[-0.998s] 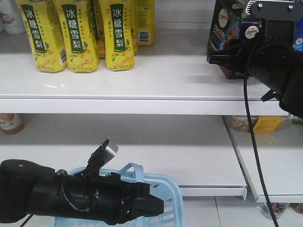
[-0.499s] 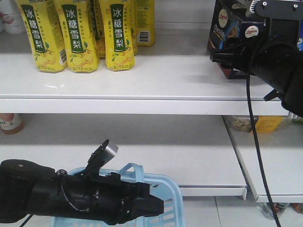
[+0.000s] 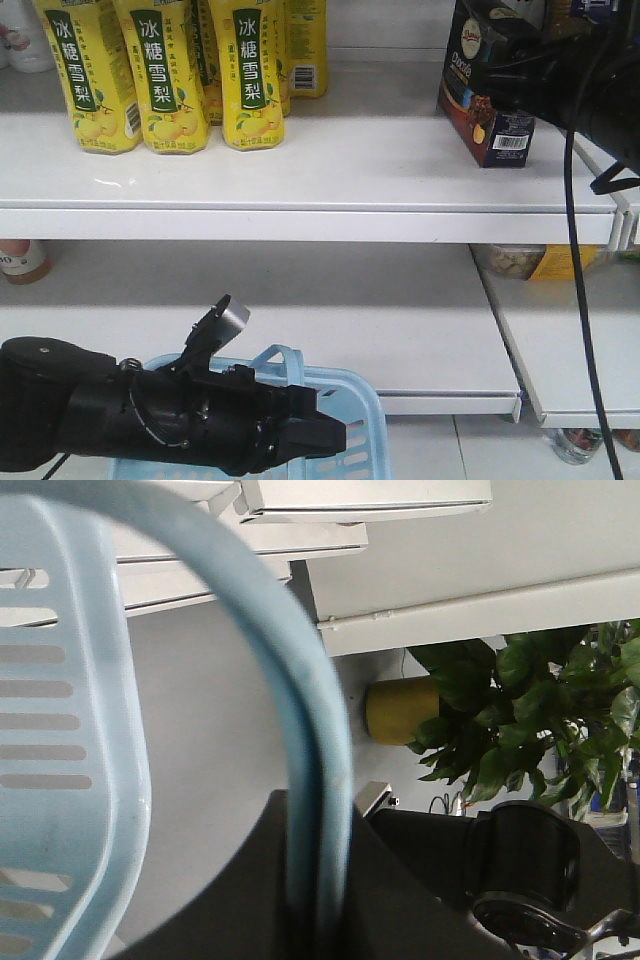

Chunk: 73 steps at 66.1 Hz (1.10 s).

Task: Left arm holds basket, right arm returns cookies

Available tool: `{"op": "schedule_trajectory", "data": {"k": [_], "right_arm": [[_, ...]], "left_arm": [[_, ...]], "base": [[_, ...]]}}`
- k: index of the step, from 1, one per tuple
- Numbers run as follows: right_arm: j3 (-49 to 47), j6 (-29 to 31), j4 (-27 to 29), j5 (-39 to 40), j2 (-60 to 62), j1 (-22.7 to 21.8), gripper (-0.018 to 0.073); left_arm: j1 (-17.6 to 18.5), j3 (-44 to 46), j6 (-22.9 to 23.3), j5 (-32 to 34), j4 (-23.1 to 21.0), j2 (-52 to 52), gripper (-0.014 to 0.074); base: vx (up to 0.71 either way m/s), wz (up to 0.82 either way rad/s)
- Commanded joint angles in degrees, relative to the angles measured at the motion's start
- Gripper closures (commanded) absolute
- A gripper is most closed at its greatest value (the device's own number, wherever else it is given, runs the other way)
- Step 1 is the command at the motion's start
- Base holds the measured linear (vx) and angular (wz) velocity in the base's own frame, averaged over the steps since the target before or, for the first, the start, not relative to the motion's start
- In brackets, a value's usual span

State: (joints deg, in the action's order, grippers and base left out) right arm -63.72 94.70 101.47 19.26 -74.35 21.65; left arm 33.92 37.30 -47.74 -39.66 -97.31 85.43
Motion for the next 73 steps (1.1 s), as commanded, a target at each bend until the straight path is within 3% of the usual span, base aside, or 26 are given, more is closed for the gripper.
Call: {"op": "schedule_trajectory", "data": {"k": [1, 18, 36, 44, 66, 73], "right_arm": [[-1.8, 0.5, 0.1, -1.3, 3.0, 0.3, 0.0029], [-1.8, 4.8, 0.1, 4.8, 6.2, 7.3, 0.0029], [-1.8, 12.6, 0.1, 22.3, 10.6, 17.4, 0.0029], [-1.8, 17.5, 0.1, 28.0, 13.3, 23.1, 0.0029], [-1.4, 23.1, 0.1, 46.8, 21.6, 40.7, 0.0029], [3.2, 23.2, 0.1, 47.7, 25.9, 44.9, 0.0029]], "left_arm": [[0.2, 1.7, -0.5, -2.2, -4.0, -2.3, 0.0603], [0.2, 1.7, -0.5, -2.2, -4.0, -2.3, 0.0603], [0.2, 1.7, -0.5, -2.2, -4.0, -2.3, 0.0603], [0.2, 1.7, -0.5, -2.2, -4.0, -2.3, 0.0603], [0.2, 1.7, -0.5, -2.2, -4.0, -2.3, 0.0603], [0.2, 1.7, -0.5, -2.2, -4.0, -2.3, 0.0603]], "base": [[0.00, 0.00], [0.00, 0.00], [0.00, 0.00], [0.00, 0.00], [0.00, 0.00], [0.00, 0.00]]}}
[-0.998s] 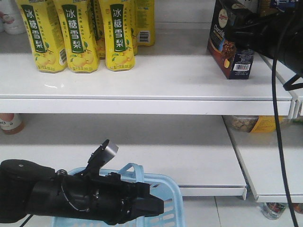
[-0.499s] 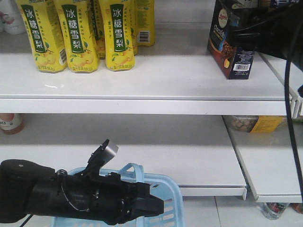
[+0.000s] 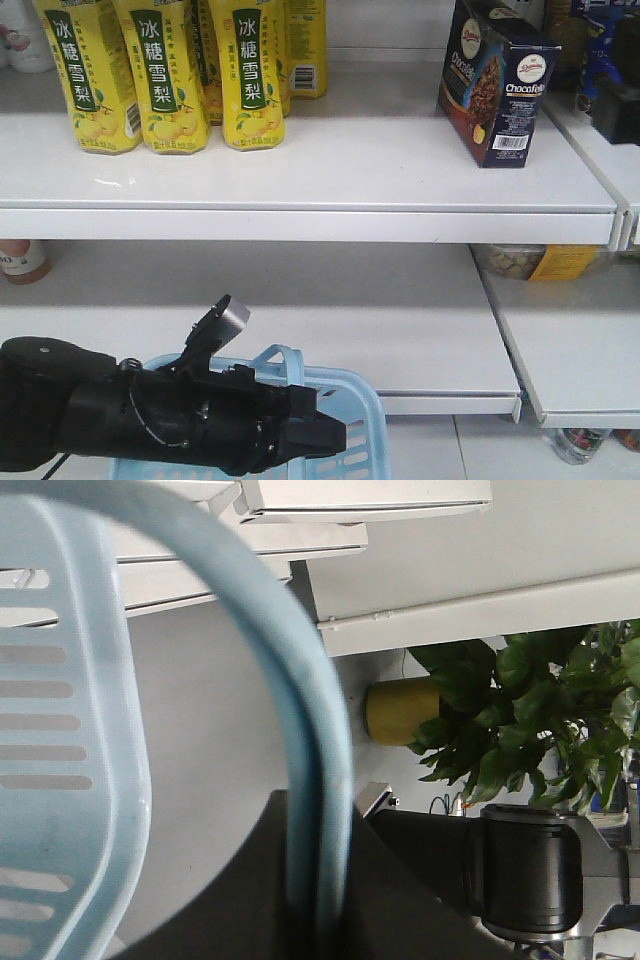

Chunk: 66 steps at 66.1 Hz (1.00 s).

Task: Left arm holds basket, right arm returns cookies

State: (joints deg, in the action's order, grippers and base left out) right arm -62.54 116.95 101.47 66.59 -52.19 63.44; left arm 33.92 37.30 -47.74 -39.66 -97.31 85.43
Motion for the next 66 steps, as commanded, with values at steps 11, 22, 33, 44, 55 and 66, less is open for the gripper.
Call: {"op": "schedule_trajectory", "data": {"k": [11, 22, 33, 44, 55, 66], "right_arm": [[15.4, -4.4, 0.1, -0.3, 12.6, 8.6, 0.0029], [26.5, -9.6, 0.1, -0.3, 21.6, 11.7, 0.0029], [35.4, -9.9, -0.2, -0.5, 29.1, 12.0, 0.0029], [41.5, -9.9, -2.1, -4.1, 33.3, 12.0, 0.0029], [41.7, -9.9, -0.4, -4.9, 34.0, 12.0, 0.0029], [43.6, -9.9, 0.1, -4.9, 34.0, 12.0, 0.0029]], "left_arm": [[0.2, 1.7, -0.5, -2.2, -4.0, -2.3, 0.0603], [0.2, 1.7, -0.5, -2.2, -4.0, -2.3, 0.0603], [0.2, 1.7, -0.5, -2.2, -4.0, -2.3, 0.0603], [0.2, 1.7, -0.5, -2.2, -4.0, -2.3, 0.0603], [0.2, 1.7, -0.5, -2.2, -4.0, -2.3, 0.0603], [0.2, 1.7, -0.5, -2.2, -4.0, -2.3, 0.0603]], "base": [[0.00, 0.00], [0.00, 0.00], [0.00, 0.00], [0.00, 0.00], [0.00, 0.00], [0.00, 0.00]]}}
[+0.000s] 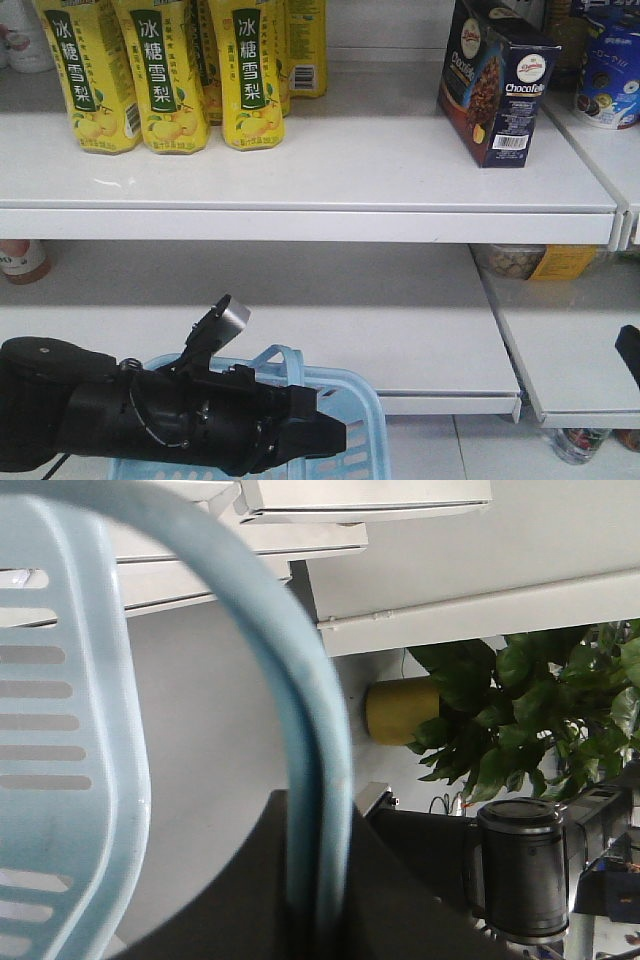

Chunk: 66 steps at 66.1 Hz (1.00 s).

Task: Left arm holds basket, right arm returns cookies

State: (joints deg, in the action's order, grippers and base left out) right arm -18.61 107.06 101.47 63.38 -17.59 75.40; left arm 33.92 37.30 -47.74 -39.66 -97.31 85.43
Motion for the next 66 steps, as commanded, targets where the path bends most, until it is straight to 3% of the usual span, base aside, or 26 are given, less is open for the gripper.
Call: {"op": "schedule_trajectory", "data": {"k": [1, 8, 16, 23, 33, 66], "right_arm": [[-0.2, 0.0, 0.1, -1.6, -0.6, 0.0, 0.0029], [1.7, 0.0, 0.1, -1.1, -0.6, 0.0, 0.0039], [3.5, 0.0, 0.1, -1.3, -0.6, 0.0, 0.0122], [3.6, 0.0, 0.1, -2.6, -0.6, 0.0, 0.0275], [3.6, -0.1, 0.1, -5.5, -0.6, 0.0, 0.0575], [3.6, -0.1, 0.1, -6.5, -0.6, 0.0, 0.0567]], "left_arm": [[0.2, 1.7, -0.5, -2.2, -4.0, -2.3, 0.0603], [0.2, 1.7, -0.5, -2.2, -4.0, -2.3, 0.0603], [0.2, 1.7, -0.5, -2.2, -4.0, -2.3, 0.0603], [0.2, 1.7, -0.5, -2.2, -4.0, -2.3, 0.0603], [0.2, 1.7, -0.5, -2.2, -4.0, -2.3, 0.0603], [0.2, 1.7, -0.5, -2.2, -4.0, -2.3, 0.0603]], "base": [[0.00, 0.00], [0.00, 0.00], [0.00, 0.00], [0.00, 0.00], [0.00, 0.00], [0.00, 0.00]]}}
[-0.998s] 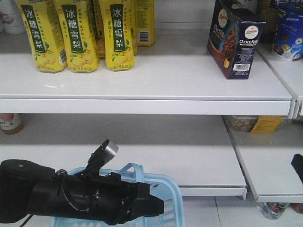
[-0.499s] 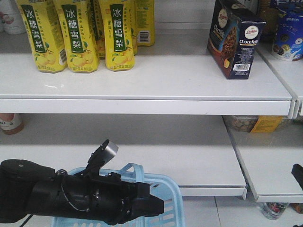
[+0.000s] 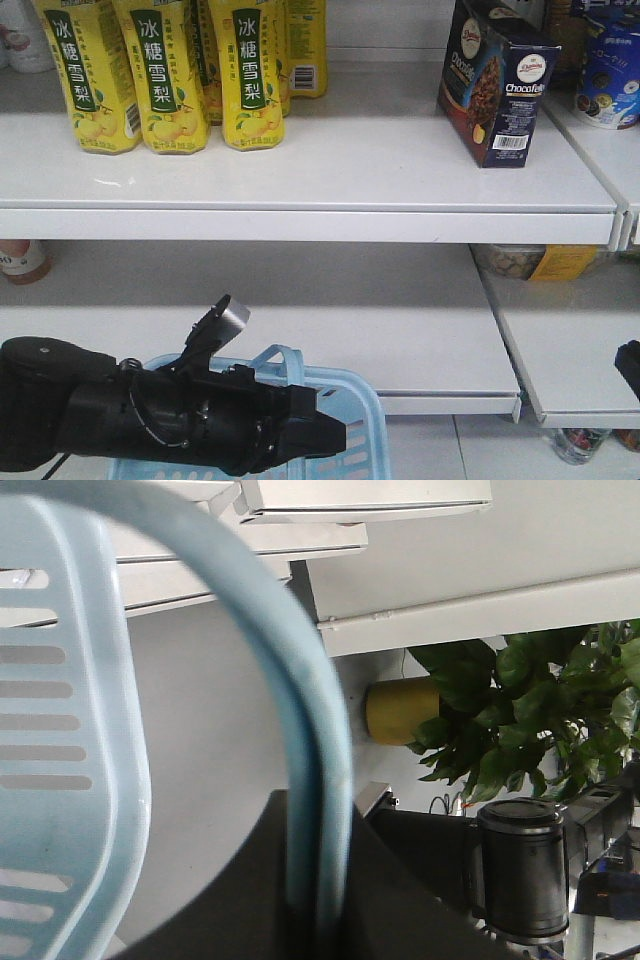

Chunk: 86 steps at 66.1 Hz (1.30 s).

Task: Left arm holds basket, right arm returns cookies

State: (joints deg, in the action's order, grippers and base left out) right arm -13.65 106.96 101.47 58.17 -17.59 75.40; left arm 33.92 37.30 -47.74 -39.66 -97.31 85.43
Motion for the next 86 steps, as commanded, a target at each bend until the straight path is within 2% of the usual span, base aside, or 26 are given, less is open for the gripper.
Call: {"op": "schedule_trajectory", "data": {"k": [1, 22, 26, 30, 39, 51, 59, 80, 86], "right_arm": [[-1.4, 0.0, 0.1, -1.3, -0.6, 0.0, 0.0567], [-1.4, 0.0, 0.1, -1.3, -0.6, 0.0, 0.0567], [-1.4, 0.0, 0.1, -1.3, -0.6, 0.0, 0.0567], [-1.4, 0.0, 0.1, -1.3, -0.6, 0.0, 0.0567], [-1.4, 0.0, 0.1, -1.1, -0.6, 0.0, 0.0567], [-1.4, 0.0, 0.1, -0.7, -0.6, 0.0, 0.0567], [-1.4, 0.0, 0.1, -0.7, -0.6, 0.0, 0.0567], [-1.4, 0.0, 0.1, -0.7, -0.6, 0.0, 0.0567], [-1.4, 0.0, 0.1, -0.7, -0.6, 0.0, 0.0567]], "left_arm": [[0.2, 1.7, -0.5, -2.2, -4.0, -2.3, 0.0603], [0.2, 1.7, -0.6, -2.2, -3.8, -2.3, 0.0603], [0.2, 1.7, -2.8, -2.3, -1.9, -2.3, 0.0603], [0.2, 1.7, -5.3, -2.7, 1.8, -2.5, 0.0603], [0.2, -0.6, -5.4, -1.1, 6.0, -6.9, 0.0603], [0.2, -5.9, -5.2, 6.7, 11.0, -17.6, 0.0603], [0.2, -10.0, -3.0, 11.0, 16.9, -26.9, 0.0603], [0.2, -20.1, 11.3, 24.4, 30.1, -47.6, 0.0603], [0.2, -24.0, 14.8, 29.4, 35.2, -54.5, 0.0603]], "base": [[0.00, 0.00], [0.00, 0.00], [0.00, 0.00], [0.00, 0.00], [0.00, 0.00], [0.00, 0.00], [0.00, 0.00], [0.00, 0.00], [0.00, 0.00]]}}
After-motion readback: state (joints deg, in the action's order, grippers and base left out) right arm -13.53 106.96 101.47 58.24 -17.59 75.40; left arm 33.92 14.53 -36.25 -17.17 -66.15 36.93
